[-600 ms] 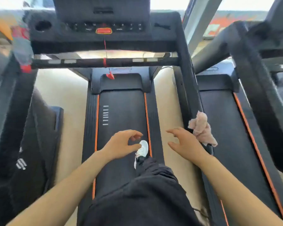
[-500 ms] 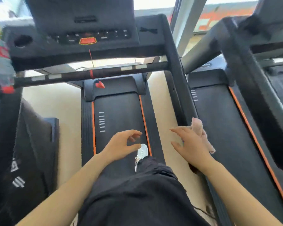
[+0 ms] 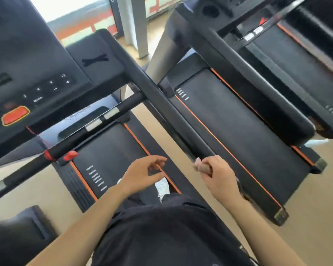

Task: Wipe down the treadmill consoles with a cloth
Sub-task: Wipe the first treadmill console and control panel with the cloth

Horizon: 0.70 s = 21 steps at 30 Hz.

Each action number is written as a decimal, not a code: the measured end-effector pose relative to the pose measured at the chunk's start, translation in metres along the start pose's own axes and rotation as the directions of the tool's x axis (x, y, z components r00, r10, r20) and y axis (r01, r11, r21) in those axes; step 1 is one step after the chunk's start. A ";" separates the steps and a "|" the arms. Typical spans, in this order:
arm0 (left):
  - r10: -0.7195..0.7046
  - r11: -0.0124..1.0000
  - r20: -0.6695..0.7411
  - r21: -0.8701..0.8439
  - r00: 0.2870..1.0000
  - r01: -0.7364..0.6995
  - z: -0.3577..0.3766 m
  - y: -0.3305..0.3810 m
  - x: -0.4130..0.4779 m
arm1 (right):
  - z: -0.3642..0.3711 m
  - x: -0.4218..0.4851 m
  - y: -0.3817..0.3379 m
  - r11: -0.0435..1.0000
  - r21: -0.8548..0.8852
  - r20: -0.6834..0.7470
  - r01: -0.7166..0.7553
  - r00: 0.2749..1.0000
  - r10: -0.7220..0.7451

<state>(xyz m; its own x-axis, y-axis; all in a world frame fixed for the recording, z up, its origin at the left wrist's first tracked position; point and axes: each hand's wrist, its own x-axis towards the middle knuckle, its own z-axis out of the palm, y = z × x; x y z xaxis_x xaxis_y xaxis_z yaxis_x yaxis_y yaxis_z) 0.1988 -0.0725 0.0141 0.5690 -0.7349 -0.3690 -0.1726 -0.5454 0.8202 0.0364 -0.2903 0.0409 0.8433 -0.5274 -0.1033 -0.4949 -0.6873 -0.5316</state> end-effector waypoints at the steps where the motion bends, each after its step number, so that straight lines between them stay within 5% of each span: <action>1: 0.026 1.000 0.020 -0.003 0.999 -0.026 -0.009 0.000 0.005 | 0.003 0.001 -0.016 0.989 0.117 0.046 -0.089 0.995 0.084; 4: 0.078 0.996 0.039 -0.052 0.996 -0.076 -0.040 -0.001 0.011 | 0.015 0.004 -0.070 0.790 0.513 0.222 -0.336 0.941 0.256; 6: 0.102 0.988 0.041 -0.120 0.994 -0.097 -0.060 0.000 0.007 | 0.023 0.009 -0.101 0.659 0.658 0.273 -0.366 0.931 0.244; 14: 0.117 0.952 -0.071 -0.277 0.991 -0.132 -0.137 -0.025 -0.015 | 0.060 0.042 -0.195 0.731 0.653 0.250 -0.197 0.968 0.037; 21: 0.053 0.922 -0.289 -0.353 0.956 -0.158 -0.192 -0.043 -0.027 | 0.085 0.085 -0.241 0.784 0.588 0.265 -0.200 0.963 0.047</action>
<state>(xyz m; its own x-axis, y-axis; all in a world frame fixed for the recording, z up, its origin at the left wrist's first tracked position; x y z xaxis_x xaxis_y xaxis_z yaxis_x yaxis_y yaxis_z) 0.3450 0.0482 0.0730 0.7670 -0.6150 -0.1830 0.0346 -0.2452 0.9689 0.2452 -0.1270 0.0887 0.8445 -0.4081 -0.3469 -0.4334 -0.1401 -0.8902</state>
